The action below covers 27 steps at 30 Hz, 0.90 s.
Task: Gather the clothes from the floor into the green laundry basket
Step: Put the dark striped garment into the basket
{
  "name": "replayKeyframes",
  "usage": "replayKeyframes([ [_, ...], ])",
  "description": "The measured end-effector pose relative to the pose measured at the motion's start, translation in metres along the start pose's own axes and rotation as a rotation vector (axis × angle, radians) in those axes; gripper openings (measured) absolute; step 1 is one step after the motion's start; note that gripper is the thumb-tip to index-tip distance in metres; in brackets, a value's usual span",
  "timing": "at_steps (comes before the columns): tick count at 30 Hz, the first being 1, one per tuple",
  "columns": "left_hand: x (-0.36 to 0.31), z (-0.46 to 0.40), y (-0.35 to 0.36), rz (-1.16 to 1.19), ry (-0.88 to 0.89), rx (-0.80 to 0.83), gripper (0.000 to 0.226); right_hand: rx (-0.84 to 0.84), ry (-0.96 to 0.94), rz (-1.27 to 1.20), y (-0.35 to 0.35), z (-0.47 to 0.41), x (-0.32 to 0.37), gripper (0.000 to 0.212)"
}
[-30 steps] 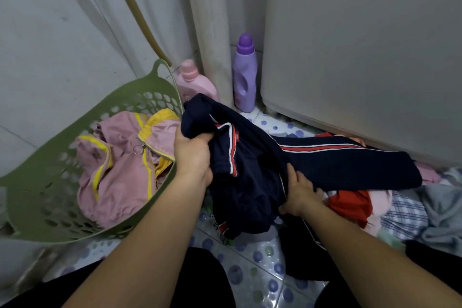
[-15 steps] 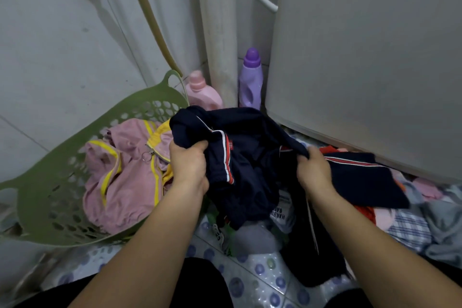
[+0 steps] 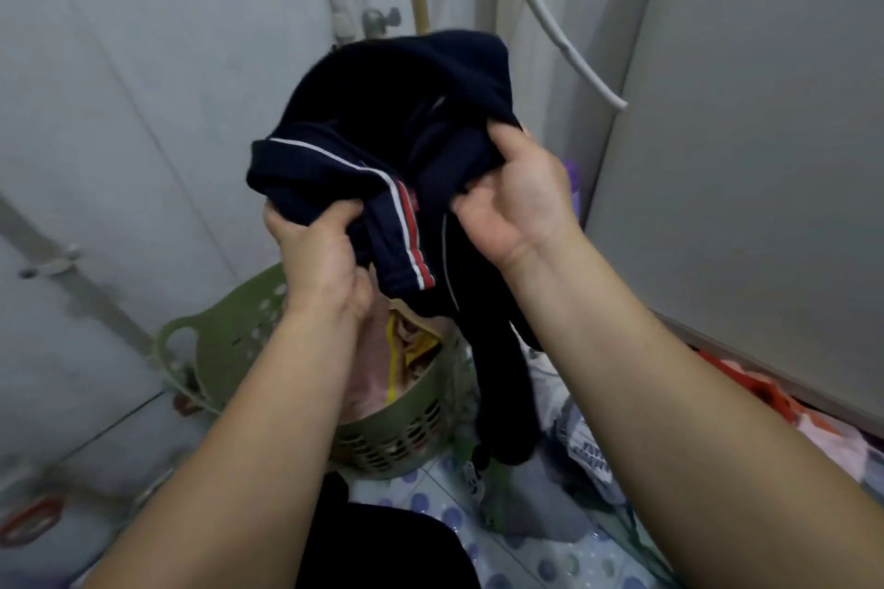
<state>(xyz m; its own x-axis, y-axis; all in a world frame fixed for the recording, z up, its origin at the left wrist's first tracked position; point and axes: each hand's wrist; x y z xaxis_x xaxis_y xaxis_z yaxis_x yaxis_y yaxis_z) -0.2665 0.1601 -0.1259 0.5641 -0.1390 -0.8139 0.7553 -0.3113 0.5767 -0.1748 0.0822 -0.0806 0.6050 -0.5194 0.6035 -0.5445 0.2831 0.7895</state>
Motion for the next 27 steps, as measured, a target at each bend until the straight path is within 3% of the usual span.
replayKeyframes([
  [4,-0.029,-0.022,-0.031,0.074,0.024,-0.080,0.050,0.136,0.103,-0.069,0.030,-0.020,-0.025,0.024],
  [5,-0.031,-0.024,-0.041,0.041,0.004,-0.131,0.043,0.154,0.135,-0.045,0.031,-0.022,-0.034,0.021],
  [7,-0.027,-0.029,-0.067,-0.089,-0.086,-0.247,0.051,0.130,0.211,0.131,0.019,-0.023,-0.053,0.021],
  [8,-0.021,-0.031,-0.082,-0.180,-0.169,-0.301,0.063,0.093,0.254,0.337,0.005,-0.024,-0.063,0.022],
  [11,-0.003,-0.028,-0.117,-0.652,-0.381,-0.386,0.091,0.044,0.411,1.342,-0.058,-0.023,-0.086,0.011],
  [12,0.002,-0.024,-0.121,-0.781,-0.386,-0.362,0.094,0.001,0.417,1.544,-0.079,-0.020,-0.089,0.006],
  [13,0.008,-0.021,-0.122,-0.878,-0.369,-0.322,0.093,-0.065,0.402,1.626,-0.096,-0.017,-0.089,0.019],
  [15,0.018,-0.018,-0.116,-1.010,-0.324,-0.215,0.085,-0.199,0.326,1.566,-0.116,-0.007,-0.082,0.025],
  [19,0.040,-0.012,-0.087,-1.133,-0.276,0.042,0.073,-0.340,0.264,1.426,-0.147,0.005,-0.065,0.019],
  [27,0.101,0.035,-0.016,-1.022,-0.171,0.517,0.053,-0.502,0.358,1.436,-0.217,0.039,-0.019,0.013],
])
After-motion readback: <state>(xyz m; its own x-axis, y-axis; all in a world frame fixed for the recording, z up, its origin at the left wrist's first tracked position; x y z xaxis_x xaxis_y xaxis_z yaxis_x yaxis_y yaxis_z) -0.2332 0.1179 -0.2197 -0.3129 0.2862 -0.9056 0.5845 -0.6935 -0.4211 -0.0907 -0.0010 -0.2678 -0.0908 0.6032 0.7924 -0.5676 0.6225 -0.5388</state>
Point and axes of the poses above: each hand's wrist, its own z-axis away from the middle knuckle, its own y-axis out of the palm, x = y × z, and after that the axes turned 10 degrees about x, right-handed
